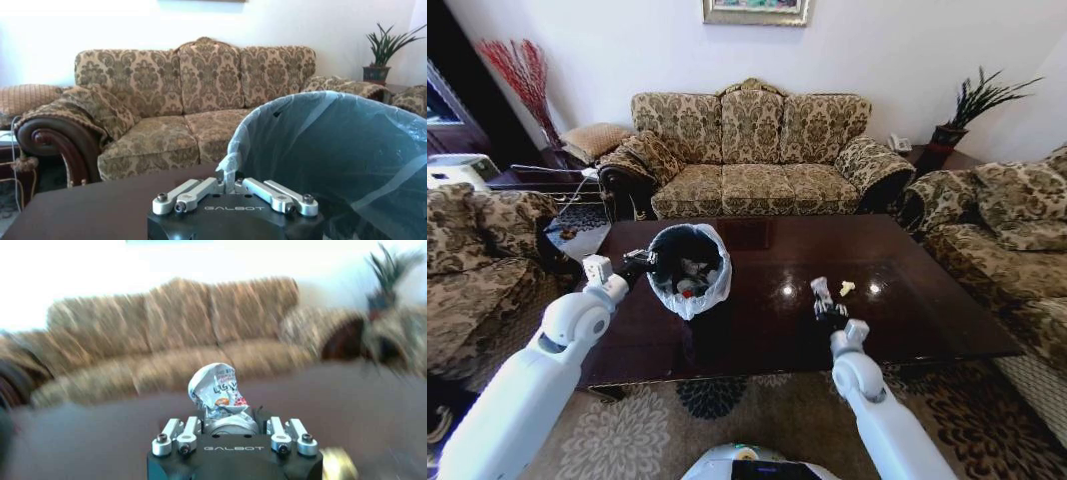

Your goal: Move to the front of the table and place the trash on the table into the trash bin.

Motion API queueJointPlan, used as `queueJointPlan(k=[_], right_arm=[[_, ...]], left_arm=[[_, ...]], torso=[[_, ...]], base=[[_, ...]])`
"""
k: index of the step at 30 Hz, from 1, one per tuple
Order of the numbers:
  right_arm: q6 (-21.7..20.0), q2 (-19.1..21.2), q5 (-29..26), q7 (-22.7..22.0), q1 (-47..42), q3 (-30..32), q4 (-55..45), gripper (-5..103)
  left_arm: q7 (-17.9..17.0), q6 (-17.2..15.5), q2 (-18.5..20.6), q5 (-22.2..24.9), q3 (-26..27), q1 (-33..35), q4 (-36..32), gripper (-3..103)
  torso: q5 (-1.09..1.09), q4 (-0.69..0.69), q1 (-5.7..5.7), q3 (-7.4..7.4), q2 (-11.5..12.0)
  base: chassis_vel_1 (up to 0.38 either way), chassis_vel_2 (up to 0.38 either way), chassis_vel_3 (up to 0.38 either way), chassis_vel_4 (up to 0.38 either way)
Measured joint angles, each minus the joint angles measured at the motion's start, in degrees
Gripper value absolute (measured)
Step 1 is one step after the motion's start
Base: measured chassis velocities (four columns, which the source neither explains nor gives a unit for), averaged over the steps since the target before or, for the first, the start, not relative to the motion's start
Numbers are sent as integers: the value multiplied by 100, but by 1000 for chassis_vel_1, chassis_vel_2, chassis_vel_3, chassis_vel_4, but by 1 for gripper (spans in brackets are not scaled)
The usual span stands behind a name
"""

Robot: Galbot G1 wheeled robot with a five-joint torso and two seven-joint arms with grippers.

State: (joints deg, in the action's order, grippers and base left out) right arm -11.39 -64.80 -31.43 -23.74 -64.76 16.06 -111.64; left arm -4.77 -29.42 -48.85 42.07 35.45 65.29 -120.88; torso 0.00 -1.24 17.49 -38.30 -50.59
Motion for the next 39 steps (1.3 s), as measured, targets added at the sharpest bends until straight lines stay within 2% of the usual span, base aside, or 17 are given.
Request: queueJointPlan(k=[2, 3, 4, 7, 8, 11, 12, 16, 17, 20, 27, 31, 32, 33, 35, 36, 39], right_arm=[[163, 437, -267, -130, 504, -366, -214, 41], [163, 437, -267, -130, 504, -366, -214, 41], [232, 764, -500, -175, 957, -635, -341, 41], [201, 1338, -1165, -164, 2208, -1293, -554, 41], [201, 1338, -1165, -164, 2208, -1293, -554, 41], [-201, 1519, -2071, 36, 3521, -1988, -787, 41], [-201, 1519, -2071, 36, 3521, -1988, -787, 41], [-338, 1434, -2539, 143, 4781, -3116, -863, 41], [-338, 1434, -2539, 143, 4781, -3116, -863, 41], [-380, 1167, -2680, 88, 5419, -3987, -897, 41], [-470, 477, -2699, -312, 5741, -5145, -678, 41], [-640, 342, -2583, -427, 5741, -5348, -579, 38], [-656, 315, -2491, -420, 5736, -5373, -545, 43], [-656, 315, -2491, -420, 5736, -5373, -545, 43], [-684, 274, -2454, -455, 5721, -5378, -540, 54], [-684, 274, -2454, -455, 5721, -5378, -540, 54], [-666, 318, -2443, -469, 5698, -5373, -583, 70]], left_arm=[[-67, -3, -5, -20, -29, 83, -30, 1], [-67, -3, -5, -20, -29, 83, -30, 1], [-89, -20, 10, -29, -42, 164, -61, 1], [-108, -123, 66, -18, -13, 303, -166, 1], [-108, -123, 66, -18, -13, 303, -166, 1], [-123, -163, 103, -5, 12, 298, -202, 1], [-123, -163, 103, -5, 12, 298, -202, 1], [-120, -216, 173, 47, -93, 136, -190, 1], [-120, -216, 173, 47, -93, 136, -190, 1], [-122, -285, 190, 150, -188, -110, -143, 1], [-104, -304, 205, 264, -158, -243, -99, 1], [-99, -304, 201, 288, -94, -244, -91, 1], [-97, -304, 187, 296, -82, -260, -90, 1], [-97, -304, 187, 296, -82, -260, -90, 1], [-96, -304, 136, 303, -69, -296, -89, 1], [-96, -304, 136, 303, -69, -296, -89, 1], [-94, -304, 96, 304, -69, -303, -83, 1]], torso=[[1, -1, -1, 1, 0], [1, -1, -1, 1, 0], [-2, -2, -1, 1, 0], [-1, -3, 0, 0, 0], [-1, -3, 0, 0, 0], [0, -3, 0, 1, 0], [0, -3, 0, 1, 0], [-2, -3, -1, 1, -1], [-2, -3, -1, 1, -1], [-3, 0, 0, 1, -1], [-2, -2, 0, 1, -1], [-1, -3, 0, 1, -1], [-2, -2, 0, 1, -2], [-2, -2, 0, 1, -2], [0, 0, 0, 1, -2], [0, 0, 0, 1, -2], [-1, -1, 0, 1, -1]], base=[[0, 0, 0, 0], [0, 0, 0, 0], [0, 0, 0, 0], [0, 0, 0, 0], [0, 0, 0, 0], [0, 0, 0, 0], [0, 0, 0, 0], [0, 0, 0, 0], [0, 0, 0, 0], [0, 0, 0, 0], [0, 0, 0, 0], [0, 0, 0, 0], [0, 0, 0, 0], [0, 0, 0, 0], [0, 0, 0, 0], [0, 0, 0, 0], [0, 0, 0, 0]])
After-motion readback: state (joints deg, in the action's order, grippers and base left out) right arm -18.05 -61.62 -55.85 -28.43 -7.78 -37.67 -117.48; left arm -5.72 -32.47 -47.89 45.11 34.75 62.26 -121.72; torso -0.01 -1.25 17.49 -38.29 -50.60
